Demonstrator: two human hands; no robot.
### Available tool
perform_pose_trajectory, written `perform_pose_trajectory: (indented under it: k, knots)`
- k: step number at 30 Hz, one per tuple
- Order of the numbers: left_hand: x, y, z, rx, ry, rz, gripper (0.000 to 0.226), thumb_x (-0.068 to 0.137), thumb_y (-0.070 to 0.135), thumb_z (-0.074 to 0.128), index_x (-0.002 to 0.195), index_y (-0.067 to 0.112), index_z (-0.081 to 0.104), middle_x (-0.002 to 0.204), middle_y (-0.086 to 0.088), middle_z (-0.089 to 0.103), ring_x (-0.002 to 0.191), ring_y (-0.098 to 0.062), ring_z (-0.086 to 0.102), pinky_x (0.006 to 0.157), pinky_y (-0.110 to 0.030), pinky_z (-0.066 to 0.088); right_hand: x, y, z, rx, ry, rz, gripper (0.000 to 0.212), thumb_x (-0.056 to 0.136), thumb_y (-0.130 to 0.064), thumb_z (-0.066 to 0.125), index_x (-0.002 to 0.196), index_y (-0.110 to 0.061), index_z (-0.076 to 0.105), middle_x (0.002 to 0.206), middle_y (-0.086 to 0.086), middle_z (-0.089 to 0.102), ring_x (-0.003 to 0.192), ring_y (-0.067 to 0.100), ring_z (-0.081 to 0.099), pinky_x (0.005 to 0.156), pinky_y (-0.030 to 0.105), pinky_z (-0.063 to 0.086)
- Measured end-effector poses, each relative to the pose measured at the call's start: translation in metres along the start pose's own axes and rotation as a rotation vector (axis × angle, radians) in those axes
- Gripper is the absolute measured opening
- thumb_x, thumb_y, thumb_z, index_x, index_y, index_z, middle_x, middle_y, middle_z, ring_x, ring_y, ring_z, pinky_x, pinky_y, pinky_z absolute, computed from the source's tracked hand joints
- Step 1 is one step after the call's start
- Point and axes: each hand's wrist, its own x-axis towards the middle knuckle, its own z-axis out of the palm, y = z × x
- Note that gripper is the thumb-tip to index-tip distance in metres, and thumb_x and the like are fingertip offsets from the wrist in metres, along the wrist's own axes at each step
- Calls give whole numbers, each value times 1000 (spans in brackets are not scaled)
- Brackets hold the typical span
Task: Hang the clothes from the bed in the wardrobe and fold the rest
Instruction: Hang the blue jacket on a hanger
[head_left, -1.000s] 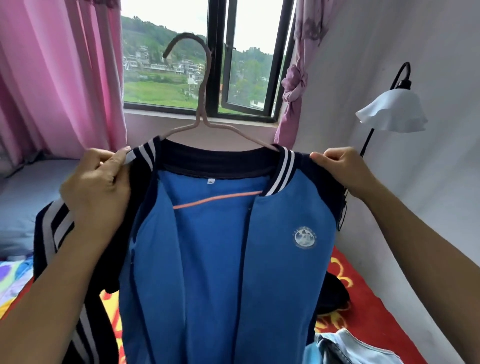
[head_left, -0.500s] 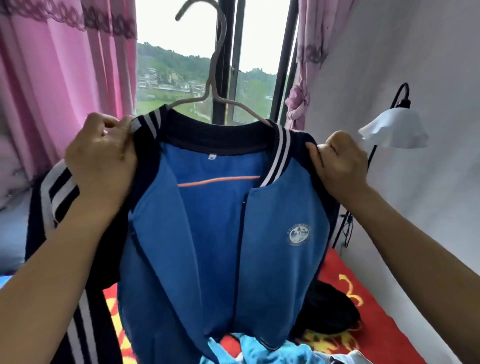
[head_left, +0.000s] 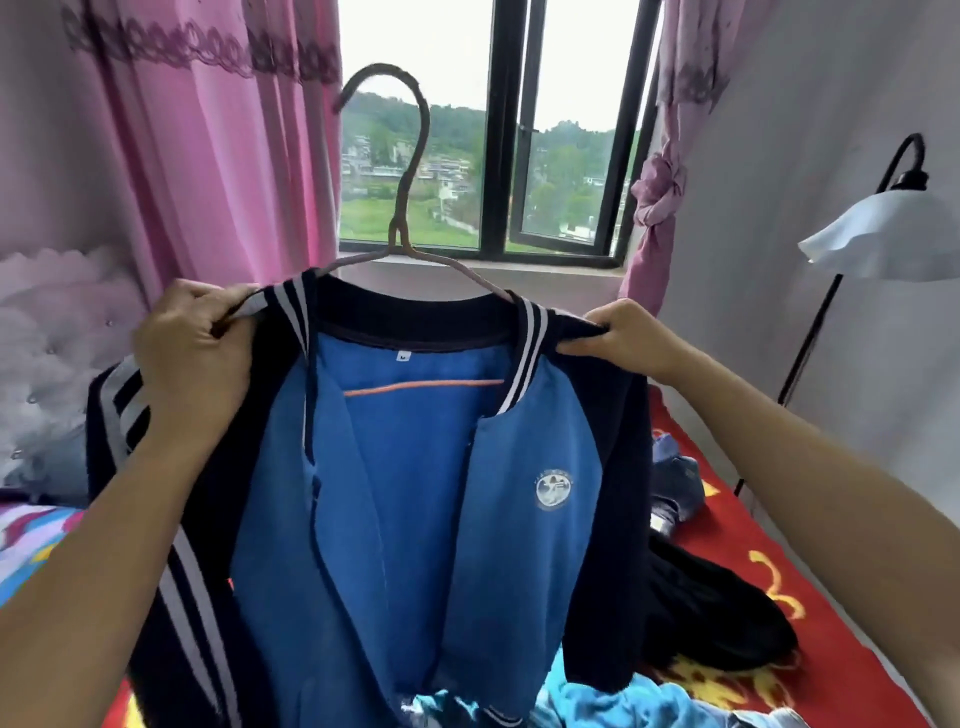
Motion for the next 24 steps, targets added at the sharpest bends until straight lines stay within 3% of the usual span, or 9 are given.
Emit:
perform_pose_trajectory:
  k: [3,6,8,10,12,14,16,20,24]
  knots:
    - [5,-22,-44,-91,-199,-188,21,81,5,68,99,14,72,78,16,68,66,21,54,64,4,38,13,-18,34,45,19,-47,39,77,-19,75,76,18,62,62,19,57,58,14,49,61,27,42]
    - [1,-37,-104,-236,-557,-426,29,70,-5,75,87,19,75,76,6,74,65,2,64,66,-9,52,29,-39,66,29,-5,-111,41,75,-21,77,54,5,53,54,9,46,50,15,39,56,30,32]
    - [-10,-36,-150,-350,-727,-620,38,52,12,90,86,21,76,88,-12,73,74,-14,69,68,-21,56,39,-57,91,28,-55,-169,41,74,-24,78,51,-2,52,53,5,47,52,17,41,58,31,34]
    - [-32,-31,-189,-335,-760,-752,55,36,36,95,87,27,76,90,-10,74,79,-18,70,64,-23,56,45,-82,117,49,-132,-241,36,74,-26,78,59,2,61,57,9,53,56,20,46,61,31,38]
    - [-59,-18,-217,-178,-587,-754,27,56,33,87,81,32,76,82,2,74,72,-7,69,59,-14,51,46,-109,145,82,-229,-336,38,73,-27,78,71,8,66,62,18,57,59,20,48,61,33,41]
    - [-82,-4,-238,139,-274,-644,7,70,21,79,69,19,73,63,8,63,52,2,53,49,-9,39,42,-138,165,116,-301,-434,31,74,-25,79,67,3,67,59,13,61,52,7,48,60,28,45]
    - [-105,14,-268,430,0,-599,20,73,23,79,67,7,68,55,1,51,50,-4,41,49,-19,33,28,-173,184,132,-411,-589,25,76,-22,77,61,-7,64,52,2,60,49,1,47,55,21,42]
    - [-145,67,-327,762,368,-594,37,71,40,78,55,13,58,49,3,50,52,-20,44,54,-29,33,-10,-234,214,166,-593,-851,24,79,-19,73,68,-8,53,65,6,52,68,20,45,60,30,35]
    - [-177,131,-383,1084,615,-488,48,67,52,69,58,10,48,52,-3,50,58,-29,49,56,-32,35,-65,-295,230,189,-741,-1100,19,83,-21,67,92,-8,56,92,7,61,85,21,53,69,23,35]
